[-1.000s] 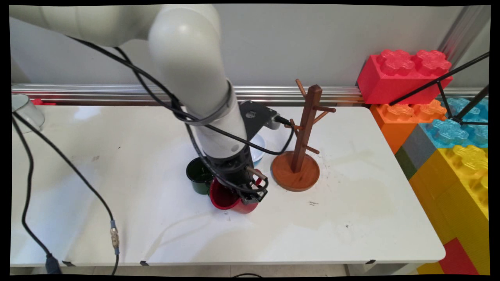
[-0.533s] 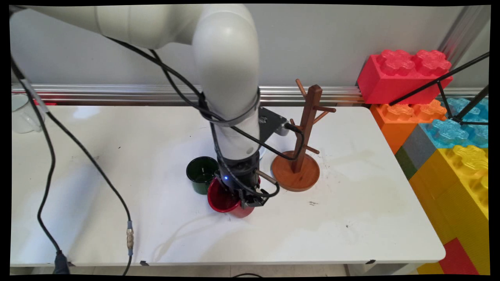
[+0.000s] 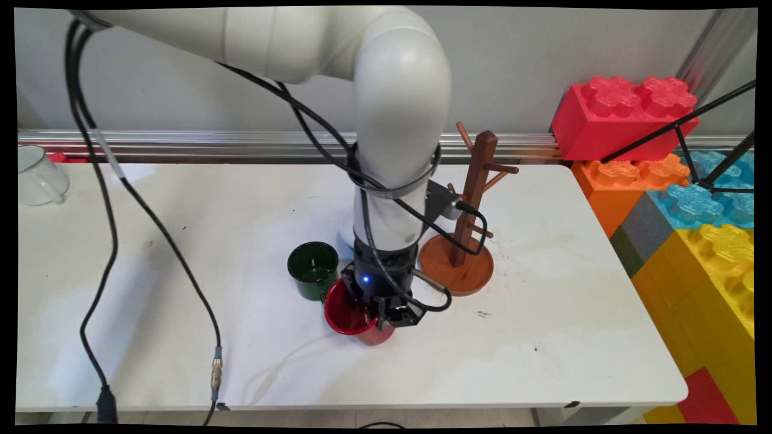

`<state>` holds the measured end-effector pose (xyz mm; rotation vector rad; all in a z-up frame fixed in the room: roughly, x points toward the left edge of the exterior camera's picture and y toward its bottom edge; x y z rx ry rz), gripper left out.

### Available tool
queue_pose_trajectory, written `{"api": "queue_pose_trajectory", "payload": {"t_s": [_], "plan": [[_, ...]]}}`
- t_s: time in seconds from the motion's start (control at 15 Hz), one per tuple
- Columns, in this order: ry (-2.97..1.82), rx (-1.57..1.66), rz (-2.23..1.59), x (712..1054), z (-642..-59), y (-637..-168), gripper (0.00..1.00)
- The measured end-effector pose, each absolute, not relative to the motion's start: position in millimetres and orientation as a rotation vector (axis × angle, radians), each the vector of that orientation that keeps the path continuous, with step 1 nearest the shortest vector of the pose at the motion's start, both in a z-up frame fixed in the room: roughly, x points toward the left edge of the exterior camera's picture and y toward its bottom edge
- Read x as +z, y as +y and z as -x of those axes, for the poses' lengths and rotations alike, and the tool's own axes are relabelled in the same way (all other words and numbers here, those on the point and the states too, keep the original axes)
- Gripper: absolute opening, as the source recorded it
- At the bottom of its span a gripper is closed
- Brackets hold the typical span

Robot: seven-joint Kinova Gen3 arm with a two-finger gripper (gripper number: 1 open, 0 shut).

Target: Place the picked object on the table

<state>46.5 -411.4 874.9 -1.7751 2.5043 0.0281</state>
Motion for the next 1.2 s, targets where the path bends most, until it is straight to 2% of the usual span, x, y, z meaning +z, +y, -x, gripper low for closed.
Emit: {"api": "queue_pose_trajectory", "payload": {"t_s": [1.2], "plan": [[2.38,0.05,1.744,840,-26,-445,0.0]]}}
